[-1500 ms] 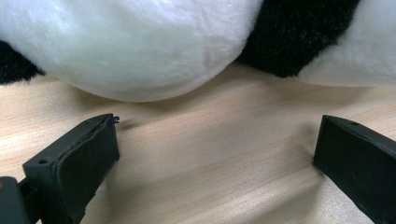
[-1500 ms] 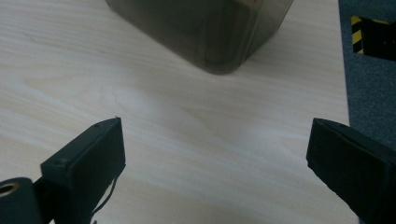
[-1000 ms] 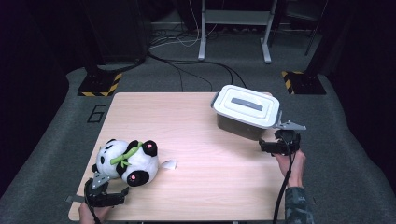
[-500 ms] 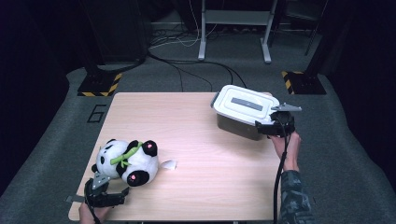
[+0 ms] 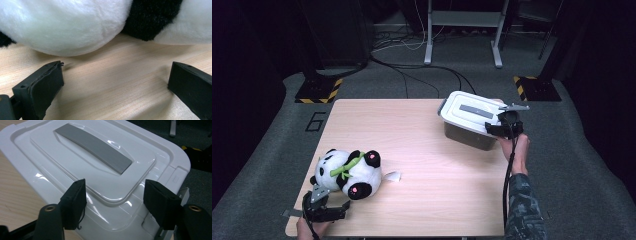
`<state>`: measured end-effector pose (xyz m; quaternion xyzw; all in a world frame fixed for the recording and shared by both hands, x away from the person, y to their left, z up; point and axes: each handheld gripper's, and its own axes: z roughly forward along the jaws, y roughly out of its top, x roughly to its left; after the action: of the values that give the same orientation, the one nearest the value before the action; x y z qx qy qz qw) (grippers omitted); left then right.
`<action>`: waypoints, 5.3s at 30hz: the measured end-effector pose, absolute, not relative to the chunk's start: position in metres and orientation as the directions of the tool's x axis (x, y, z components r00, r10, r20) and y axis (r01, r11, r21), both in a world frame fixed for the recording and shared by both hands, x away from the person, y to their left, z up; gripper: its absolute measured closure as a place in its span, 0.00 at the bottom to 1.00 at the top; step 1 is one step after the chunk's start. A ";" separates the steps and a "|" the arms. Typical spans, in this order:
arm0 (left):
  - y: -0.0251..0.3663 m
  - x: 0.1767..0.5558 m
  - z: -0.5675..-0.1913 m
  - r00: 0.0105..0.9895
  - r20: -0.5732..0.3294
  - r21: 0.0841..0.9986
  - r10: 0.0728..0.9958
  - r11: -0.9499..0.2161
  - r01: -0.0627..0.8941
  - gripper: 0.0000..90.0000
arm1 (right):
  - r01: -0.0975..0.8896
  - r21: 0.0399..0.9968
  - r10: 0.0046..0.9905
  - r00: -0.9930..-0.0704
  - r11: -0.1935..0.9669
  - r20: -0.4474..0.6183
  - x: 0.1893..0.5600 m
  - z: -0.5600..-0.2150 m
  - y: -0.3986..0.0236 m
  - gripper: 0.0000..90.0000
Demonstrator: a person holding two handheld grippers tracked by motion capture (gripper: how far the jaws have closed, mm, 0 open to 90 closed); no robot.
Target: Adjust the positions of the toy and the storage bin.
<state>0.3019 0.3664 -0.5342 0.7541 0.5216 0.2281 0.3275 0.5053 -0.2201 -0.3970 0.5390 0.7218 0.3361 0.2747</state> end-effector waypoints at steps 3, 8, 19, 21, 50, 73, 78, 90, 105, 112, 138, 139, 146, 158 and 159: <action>0.366 0.302 -0.534 0.353 0.001 0.731 0.936 -0.242 0.638 0.00 | 0.607 0.772 0.960 -0.281 0.188 -0.012 0.505 -0.397 -0.217 0.44; 0.366 0.302 -0.534 0.352 0.002 0.732 0.936 -0.242 0.637 0.00 | 0.626 0.756 0.963 -0.269 0.191 -0.020 0.503 -0.397 -0.209 0.44; 0.366 0.302 -0.534 0.352 0.002 0.732 0.936 -0.241 0.637 0.00 | 0.672 0.728 0.974 -0.224 0.137 0.024 0.494 -0.392 -0.203 0.45; 0.367 0.302 -0.534 0.354 0.001 0.730 0.935 -0.243 0.638 0.00 | 0.675 0.726 0.975 -0.219 0.131 0.027 0.492 -0.392 -0.201 0.45; 0.366 0.302 -0.534 0.360 0.003 0.732 0.933 -0.248 0.635 0.00 | 0.630 0.739 0.956 -0.287 0.240 -0.066 0.527 -0.386 -0.198 0.22; 0.366 0.302 -0.534 0.367 0.000 0.730 0.930 -0.251 0.636 0.00 | 0.681 0.700 0.946 -0.323 0.215 0.024 0.552 -0.384 -0.195 0.60; 0.366 0.302 -0.534 0.365 -0.001 0.730 0.931 -0.249 0.637 0.00 | 0.680 0.699 0.942 -0.335 0.221 0.028 0.540 -0.384 -0.193 0.65; 0.366 0.301 -0.534 0.361 -0.006 0.731 0.932 -0.242 0.638 0.00 | 0.641 0.725 0.923 -0.384 0.254 0.017 0.511 -0.388 -0.186 0.72; 0.366 0.301 -0.534 0.360 -0.006 0.731 0.933 -0.241 0.638 0.00 | 0.609 0.740 0.901 -0.434 0.286 0.009 0.485 -0.390 -0.172 0.74; 0.366 0.301 -0.534 0.359 -0.006 0.731 0.933 -0.241 0.639 0.00 | 0.601 0.739 0.883 -0.469 0.305 0.017 0.468 -0.390 -0.160 0.74; 0.366 0.301 -0.534 0.358 -0.008 0.731 0.934 -0.238 0.639 0.00 | 0.577 0.751 0.866 -0.499 0.320 0.014 0.432 -0.393 -0.126 0.74; 0.366 0.301 -0.534 0.358 -0.008 0.731 0.934 -0.238 0.639 0.00 | 0.577 0.751 0.866 -0.499 0.320 0.014 0.432 -0.393 -0.126 0.74; 0.366 0.301 -0.534 0.358 -0.011 0.733 0.934 -0.236 0.639 0.00 | 0.573 0.755 0.862 -0.507 0.319 0.021 0.426 -0.393 -0.118 0.74; 0.366 0.301 -0.534 0.358 -0.013 0.733 0.934 -0.235 0.639 0.00 | 0.577 0.749 0.850 -0.525 0.326 0.034 0.421 -0.393 -0.103 0.74; 0.366 0.301 -0.534 0.358 -0.013 0.733 0.934 -0.234 0.639 0.00 | 0.569 0.749 0.844 -0.536 0.339 0.025 0.421 -0.393 -0.102 0.74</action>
<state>0.3012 0.3658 -0.5342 0.7537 0.5216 0.2217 0.3328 0.4211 -0.1025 -0.3927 0.4435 0.7963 0.3657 0.1882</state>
